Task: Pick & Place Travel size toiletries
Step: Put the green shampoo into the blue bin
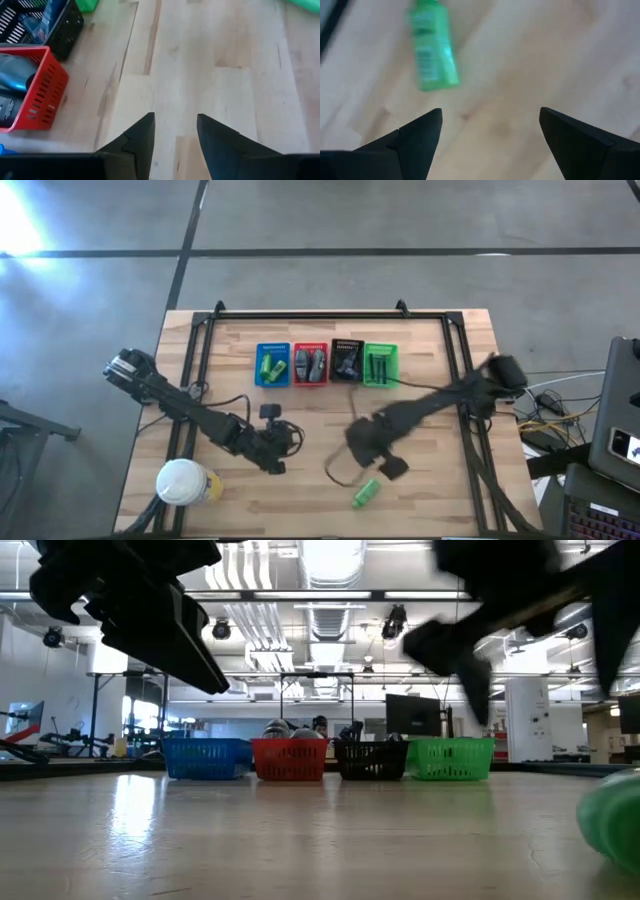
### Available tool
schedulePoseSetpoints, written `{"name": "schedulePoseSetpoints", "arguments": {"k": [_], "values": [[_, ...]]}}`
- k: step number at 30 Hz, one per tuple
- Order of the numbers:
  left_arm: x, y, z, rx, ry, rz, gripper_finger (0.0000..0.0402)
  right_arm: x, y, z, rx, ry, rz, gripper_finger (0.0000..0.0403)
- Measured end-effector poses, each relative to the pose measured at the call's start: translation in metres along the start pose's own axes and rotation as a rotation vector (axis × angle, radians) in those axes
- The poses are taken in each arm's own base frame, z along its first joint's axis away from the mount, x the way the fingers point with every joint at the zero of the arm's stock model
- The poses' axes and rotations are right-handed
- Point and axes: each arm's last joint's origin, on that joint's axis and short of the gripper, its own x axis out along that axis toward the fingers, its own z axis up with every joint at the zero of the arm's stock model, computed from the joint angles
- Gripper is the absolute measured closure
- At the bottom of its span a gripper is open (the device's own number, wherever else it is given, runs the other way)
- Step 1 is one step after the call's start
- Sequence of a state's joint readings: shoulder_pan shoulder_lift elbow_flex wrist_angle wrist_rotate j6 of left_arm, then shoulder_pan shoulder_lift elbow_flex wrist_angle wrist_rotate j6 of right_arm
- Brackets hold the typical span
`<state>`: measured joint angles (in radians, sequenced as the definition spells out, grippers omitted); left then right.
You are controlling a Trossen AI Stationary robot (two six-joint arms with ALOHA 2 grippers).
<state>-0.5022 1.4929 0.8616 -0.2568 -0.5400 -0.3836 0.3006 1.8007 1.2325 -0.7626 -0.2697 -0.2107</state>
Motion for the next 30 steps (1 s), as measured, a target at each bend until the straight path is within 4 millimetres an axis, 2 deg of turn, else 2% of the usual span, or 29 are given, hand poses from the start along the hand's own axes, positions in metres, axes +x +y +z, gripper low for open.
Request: {"name": "schedulePoseSetpoints", "arguments": {"k": [3, 6, 8, 11, 16, 20, 25, 28, 30], "values": [[0.0, 0.0, 0.001, -0.004, -0.005, -0.002, 0.0248, 0.002, 0.036, -0.005, -0.055, -0.062, -0.062, 0.0071], [0.0, 0.0, 0.002, -0.021, -0.004, 0.0, 0.0248, 0.022, 0.063, -0.011, -0.074, -0.114, -0.093, 0.0063], [0.0, 0.0, 0.002, -0.04, -0.004, -0.001, 0.0248, 0.032, 0.074, -0.013, -0.062, -0.146, -0.103, 0.0058], [0.0, 0.0, 0.001, -0.05, -0.003, 0.0, 0.0247, 0.048, 0.08, -0.016, -0.04, -0.164, -0.141, 0.0054], [0.0, 0.0, 0.001, -0.076, 0.009, -0.014, 0.0247, 0.073, 0.077, -0.009, -0.008, -0.17, -0.187, 0.0066], [0.0, -0.002, 0.0, -0.095, 0.033, -0.066, 0.0248, 0.087, 0.072, -0.008, 0.047, -0.138, -0.178, 0.0099], [-0.004, -0.009, 0.003, -0.074, 0.015, -0.106, 0.0248, 0.078, 0.053, 0.003, 0.037, -0.162, -0.168, 0.0197], [-0.007, -0.013, 0.006, -0.007, -0.028, -0.131, 0.0248, 0.069, 0.027, 0.009, 0.091, -0.196, -0.146, 0.0263], [-0.008, -0.016, 0.008, 0.04, -0.055, -0.141, 0.0248, 0.061, 0.004, 0.008, 0.161, -0.213, -0.147, 0.0282]]}}
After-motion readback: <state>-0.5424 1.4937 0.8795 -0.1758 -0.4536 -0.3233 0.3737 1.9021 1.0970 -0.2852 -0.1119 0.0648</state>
